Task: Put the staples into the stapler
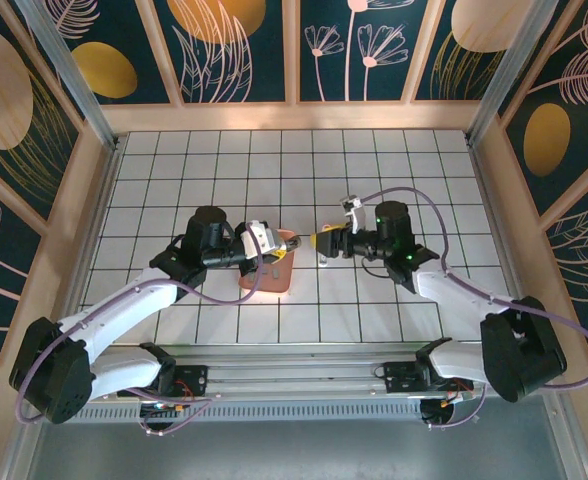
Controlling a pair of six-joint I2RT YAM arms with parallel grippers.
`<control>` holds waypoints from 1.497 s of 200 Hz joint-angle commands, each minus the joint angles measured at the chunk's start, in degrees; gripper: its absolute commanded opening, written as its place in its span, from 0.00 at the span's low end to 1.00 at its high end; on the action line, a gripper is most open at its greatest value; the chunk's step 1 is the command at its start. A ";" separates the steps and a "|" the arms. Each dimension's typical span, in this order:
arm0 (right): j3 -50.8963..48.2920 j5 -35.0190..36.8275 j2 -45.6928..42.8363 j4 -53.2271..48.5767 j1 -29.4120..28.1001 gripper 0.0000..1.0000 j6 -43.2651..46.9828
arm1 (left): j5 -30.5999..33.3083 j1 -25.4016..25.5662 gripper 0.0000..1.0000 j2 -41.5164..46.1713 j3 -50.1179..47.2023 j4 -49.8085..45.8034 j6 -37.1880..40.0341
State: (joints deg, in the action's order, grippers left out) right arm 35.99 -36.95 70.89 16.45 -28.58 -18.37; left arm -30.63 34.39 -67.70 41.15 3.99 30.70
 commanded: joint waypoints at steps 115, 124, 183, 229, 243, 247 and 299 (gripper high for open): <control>4.53 -2.39 4.97 1.16 -4.00 0.59 -2.20 | -2.54 -0.12 0.00 -0.35 1.66 0.49 1.13; 4.61 -1.28 5.50 0.58 -3.69 0.58 -2.11 | -2.83 -0.10 0.00 -0.33 1.75 0.49 1.12; 3.88 1.98 12.19 1.55 -3.13 0.53 -3.52 | -5.88 -0.18 0.00 1.26 0.78 3.56 -0.12; 4.24 1.13 15.40 7.57 -4.39 0.52 -4.00 | -7.89 -0.10 0.00 1.48 0.52 5.84 -1.48; 4.57 1.44 16.03 8.27 -5.21 0.52 -3.61 | -8.47 -0.06 0.00 1.43 0.34 7.12 -2.18; 4.61 1.44 16.16 8.33 -5.45 0.52 -3.44 | -8.48 -0.12 0.00 1.45 0.20 7.65 -2.41; 2.86 2.23 15.12 10.44 -6.49 0.52 -2.04 | -5.58 -0.13 0.00 2.05 -1.71 15.75 -6.85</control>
State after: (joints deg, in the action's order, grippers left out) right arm 39.24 -33.87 87.07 21.37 -33.36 -21.54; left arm -35.07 33.74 -66.76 39.97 10.96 27.00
